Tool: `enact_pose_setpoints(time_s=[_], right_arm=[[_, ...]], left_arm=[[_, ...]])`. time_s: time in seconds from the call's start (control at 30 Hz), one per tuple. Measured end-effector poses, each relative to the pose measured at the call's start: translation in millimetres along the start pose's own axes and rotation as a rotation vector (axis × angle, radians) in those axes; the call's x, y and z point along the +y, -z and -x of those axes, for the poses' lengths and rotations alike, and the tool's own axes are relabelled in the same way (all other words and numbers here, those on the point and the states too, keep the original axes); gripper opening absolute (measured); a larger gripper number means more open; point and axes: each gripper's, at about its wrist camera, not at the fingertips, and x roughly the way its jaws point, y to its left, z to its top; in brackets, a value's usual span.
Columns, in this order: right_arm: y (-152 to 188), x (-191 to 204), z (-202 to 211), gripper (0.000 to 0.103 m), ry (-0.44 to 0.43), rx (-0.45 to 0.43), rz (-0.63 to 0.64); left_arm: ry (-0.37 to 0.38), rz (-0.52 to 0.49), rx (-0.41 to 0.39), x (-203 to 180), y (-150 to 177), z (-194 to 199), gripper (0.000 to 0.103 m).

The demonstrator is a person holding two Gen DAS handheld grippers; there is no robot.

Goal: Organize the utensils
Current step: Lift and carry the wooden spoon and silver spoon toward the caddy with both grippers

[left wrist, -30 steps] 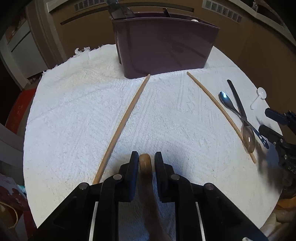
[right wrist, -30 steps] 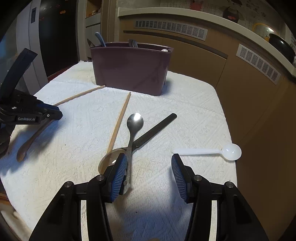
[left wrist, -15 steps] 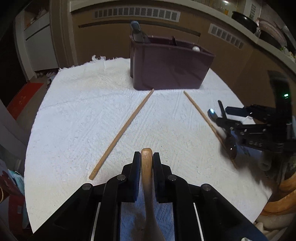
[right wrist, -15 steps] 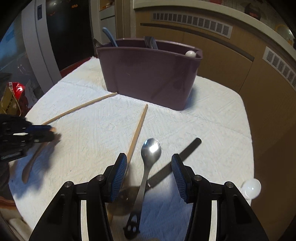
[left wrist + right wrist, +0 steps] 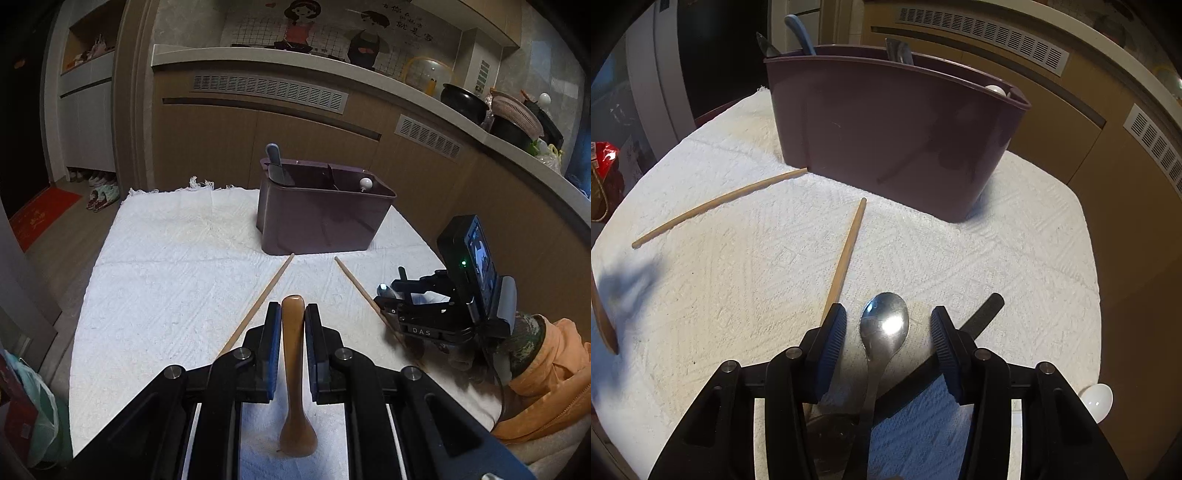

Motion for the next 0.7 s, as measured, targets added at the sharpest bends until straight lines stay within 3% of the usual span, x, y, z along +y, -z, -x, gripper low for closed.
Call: enact_pose_setpoints(time_s=[0.1,0.3,0.7], right_arm=[[0,-1,0,0.029,-0.053,0.011,-0.008],[8,9,16,0.029,-0.030,-0.020,0.021],[14,-4,104,0.029,-0.017,-0.240,-0.041]], left_arm=[[0.003,-0.004,0.009,-3,1,-5,0.010],[-0.006,-0.021,0.019,-9,3,-4,0.010],[-0.017,-0.075,-0.050,-32,-11,19,0.010]])
